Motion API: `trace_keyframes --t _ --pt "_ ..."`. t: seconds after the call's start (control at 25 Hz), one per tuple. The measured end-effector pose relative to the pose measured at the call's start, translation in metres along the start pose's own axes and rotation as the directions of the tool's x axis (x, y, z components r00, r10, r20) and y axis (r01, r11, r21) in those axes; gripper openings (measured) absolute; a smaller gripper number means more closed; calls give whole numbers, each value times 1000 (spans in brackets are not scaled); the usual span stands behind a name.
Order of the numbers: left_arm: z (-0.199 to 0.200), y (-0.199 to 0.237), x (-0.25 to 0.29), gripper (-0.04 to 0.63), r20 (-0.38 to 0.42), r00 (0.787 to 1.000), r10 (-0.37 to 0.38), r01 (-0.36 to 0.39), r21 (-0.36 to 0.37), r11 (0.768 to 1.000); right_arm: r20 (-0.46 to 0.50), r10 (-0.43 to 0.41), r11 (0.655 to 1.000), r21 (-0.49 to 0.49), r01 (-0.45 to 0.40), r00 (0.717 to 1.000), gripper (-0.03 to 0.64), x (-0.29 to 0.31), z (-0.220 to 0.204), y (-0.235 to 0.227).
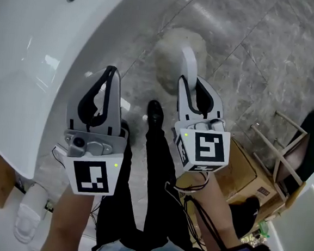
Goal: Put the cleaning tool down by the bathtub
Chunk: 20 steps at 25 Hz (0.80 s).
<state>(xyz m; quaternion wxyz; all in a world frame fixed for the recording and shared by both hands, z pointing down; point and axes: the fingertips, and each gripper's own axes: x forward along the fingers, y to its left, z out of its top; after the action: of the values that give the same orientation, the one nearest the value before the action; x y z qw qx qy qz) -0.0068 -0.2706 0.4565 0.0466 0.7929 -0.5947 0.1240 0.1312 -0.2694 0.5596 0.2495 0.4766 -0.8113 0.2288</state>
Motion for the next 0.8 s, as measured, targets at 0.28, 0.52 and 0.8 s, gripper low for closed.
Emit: trace_keyframes --t 0.28,0.52,0.8 --pt "-68 1 9 18 -31 999 7 -7 10 1000 -33 29 999 -20 -30 999 95 50 -51 2" --pt "-116 3 20 18 -38 999 11 -12 -27 1000 -57 19 1000 -20 -20 998 95 80 -92 -4" --pt "-145 3 26 18 -55 998 1 -1 -9 1000 -93 31 999 -30 -34 995 95 108 -128 -1"
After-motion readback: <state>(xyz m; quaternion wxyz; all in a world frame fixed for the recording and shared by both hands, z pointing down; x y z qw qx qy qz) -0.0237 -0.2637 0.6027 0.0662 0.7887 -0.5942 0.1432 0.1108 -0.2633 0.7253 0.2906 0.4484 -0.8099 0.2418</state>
